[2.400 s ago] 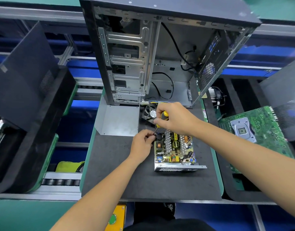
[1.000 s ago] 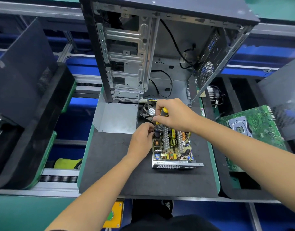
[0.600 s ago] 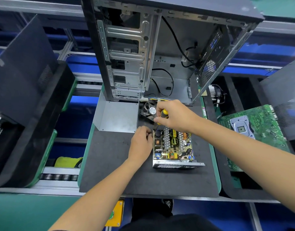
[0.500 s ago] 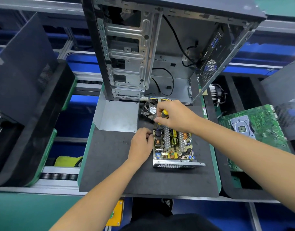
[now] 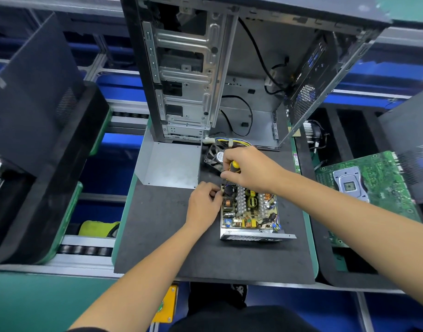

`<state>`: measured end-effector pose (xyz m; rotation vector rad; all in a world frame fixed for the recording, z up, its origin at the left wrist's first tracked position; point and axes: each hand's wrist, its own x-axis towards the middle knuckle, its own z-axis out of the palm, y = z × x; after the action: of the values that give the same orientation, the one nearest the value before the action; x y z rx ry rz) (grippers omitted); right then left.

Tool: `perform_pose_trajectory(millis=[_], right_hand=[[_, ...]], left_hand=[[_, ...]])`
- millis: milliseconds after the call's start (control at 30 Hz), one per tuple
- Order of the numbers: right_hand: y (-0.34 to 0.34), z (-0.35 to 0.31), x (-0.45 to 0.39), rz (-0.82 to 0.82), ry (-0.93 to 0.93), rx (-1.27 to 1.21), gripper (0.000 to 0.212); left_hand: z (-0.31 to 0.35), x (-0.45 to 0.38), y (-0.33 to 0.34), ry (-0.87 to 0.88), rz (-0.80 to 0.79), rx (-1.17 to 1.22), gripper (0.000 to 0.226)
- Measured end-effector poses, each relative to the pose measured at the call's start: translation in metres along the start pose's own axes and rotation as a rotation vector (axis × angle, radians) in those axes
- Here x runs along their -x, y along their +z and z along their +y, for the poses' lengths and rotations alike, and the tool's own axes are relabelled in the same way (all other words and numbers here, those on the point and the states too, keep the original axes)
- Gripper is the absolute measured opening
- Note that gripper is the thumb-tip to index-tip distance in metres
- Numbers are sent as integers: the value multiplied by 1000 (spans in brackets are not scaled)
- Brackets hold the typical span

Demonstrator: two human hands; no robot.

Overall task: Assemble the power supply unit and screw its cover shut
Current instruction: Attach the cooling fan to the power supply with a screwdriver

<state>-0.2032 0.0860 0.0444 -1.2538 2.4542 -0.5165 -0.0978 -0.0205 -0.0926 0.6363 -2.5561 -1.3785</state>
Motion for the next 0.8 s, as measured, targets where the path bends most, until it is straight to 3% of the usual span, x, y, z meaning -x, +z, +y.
perform_pose_trajectory(millis=[533, 800], right_hand=[[-1, -1, -2, -41, -23, 76, 19], [-1, -16, -13, -56, -105, 400, 25]], left_hand=[[-2, 3, 4, 21, 43, 65, 9], [-3, 5, 5, 83, 41, 11, 11]])
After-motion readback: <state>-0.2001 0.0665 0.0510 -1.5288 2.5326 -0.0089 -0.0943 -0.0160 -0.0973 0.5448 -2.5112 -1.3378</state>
